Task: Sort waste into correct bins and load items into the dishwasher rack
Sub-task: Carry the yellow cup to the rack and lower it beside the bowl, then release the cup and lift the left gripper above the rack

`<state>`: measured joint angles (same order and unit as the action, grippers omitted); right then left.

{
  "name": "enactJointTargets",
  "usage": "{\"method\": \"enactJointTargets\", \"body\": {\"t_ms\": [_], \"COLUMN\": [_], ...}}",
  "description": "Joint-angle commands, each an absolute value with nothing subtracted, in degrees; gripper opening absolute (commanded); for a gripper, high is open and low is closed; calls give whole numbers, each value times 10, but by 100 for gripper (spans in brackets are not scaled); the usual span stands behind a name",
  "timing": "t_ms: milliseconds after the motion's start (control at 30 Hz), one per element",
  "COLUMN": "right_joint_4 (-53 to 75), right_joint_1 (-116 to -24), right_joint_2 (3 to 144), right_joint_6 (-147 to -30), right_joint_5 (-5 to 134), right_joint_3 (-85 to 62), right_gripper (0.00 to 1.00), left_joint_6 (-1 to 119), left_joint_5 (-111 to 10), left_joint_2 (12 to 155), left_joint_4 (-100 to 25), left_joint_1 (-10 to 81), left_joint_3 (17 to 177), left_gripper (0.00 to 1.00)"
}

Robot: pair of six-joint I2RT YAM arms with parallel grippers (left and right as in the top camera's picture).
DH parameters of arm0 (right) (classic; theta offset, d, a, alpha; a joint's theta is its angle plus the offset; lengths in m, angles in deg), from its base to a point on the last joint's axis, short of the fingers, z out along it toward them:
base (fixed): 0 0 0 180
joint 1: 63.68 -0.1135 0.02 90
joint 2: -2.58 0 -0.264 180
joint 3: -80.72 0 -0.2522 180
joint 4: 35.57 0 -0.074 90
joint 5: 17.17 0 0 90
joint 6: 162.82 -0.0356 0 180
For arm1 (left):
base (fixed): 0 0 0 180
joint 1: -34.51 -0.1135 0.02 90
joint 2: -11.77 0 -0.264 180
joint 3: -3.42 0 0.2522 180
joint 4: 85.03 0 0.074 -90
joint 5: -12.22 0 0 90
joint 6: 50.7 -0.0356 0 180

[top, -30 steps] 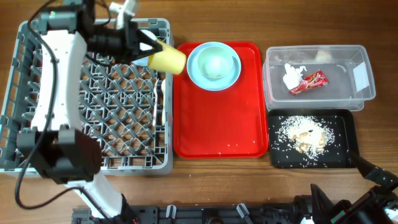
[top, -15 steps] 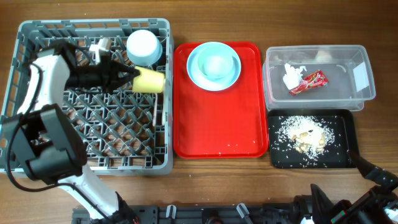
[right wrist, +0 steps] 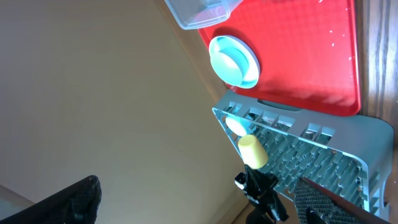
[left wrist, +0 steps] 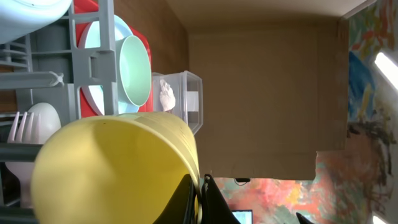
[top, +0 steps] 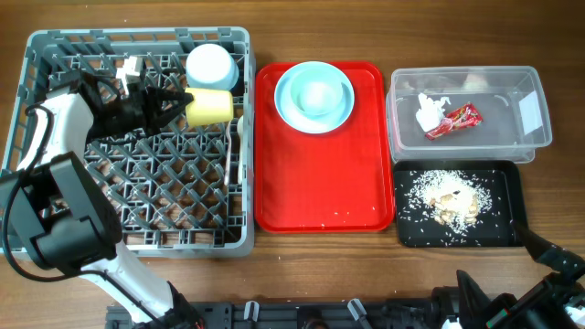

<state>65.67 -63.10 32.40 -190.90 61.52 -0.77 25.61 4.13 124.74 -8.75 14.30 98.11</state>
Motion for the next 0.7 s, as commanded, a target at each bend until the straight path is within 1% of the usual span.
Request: {"method": "enactJointTargets", "body": {"t_ms": [0,67,233,467,500,533,633,667], "right_joint_4": [657,657,657,657,657,657,657,657], "right_joint_1": [-632,-632,-632,-632,-632,-632,-632,-632], "right_joint_2": [322,322,322,322,322,322,322,322], "right_joint_6": [-1915,-1915,-1915,-1915,-1915,-1915,-1915,-1915], "right_joint_5": [626,626,626,626,626,626,626,626], "right_joint_3": [-8,-8,-8,-8,-8,-8,-8,-8], "right_gripper": [100,100,100,100,100,100,100,100], "left_joint_6": [265,265,374,402,408,415,500,505], "left_joint_5": [44,44,59,77,85,123,126,126], "left_joint_2": [1253,1253,1272,1291,1291,1291,1291,1291], "left_joint_4": [-114,-149,-257,-257,-257,-268,-304,-307], "left_joint_1": [145,145,143,143,143,143,143,143], "left_joint_3": [972,958,911,910,910,910,912,912], "left_gripper": [4,4,4,4,4,4,4,4]}}
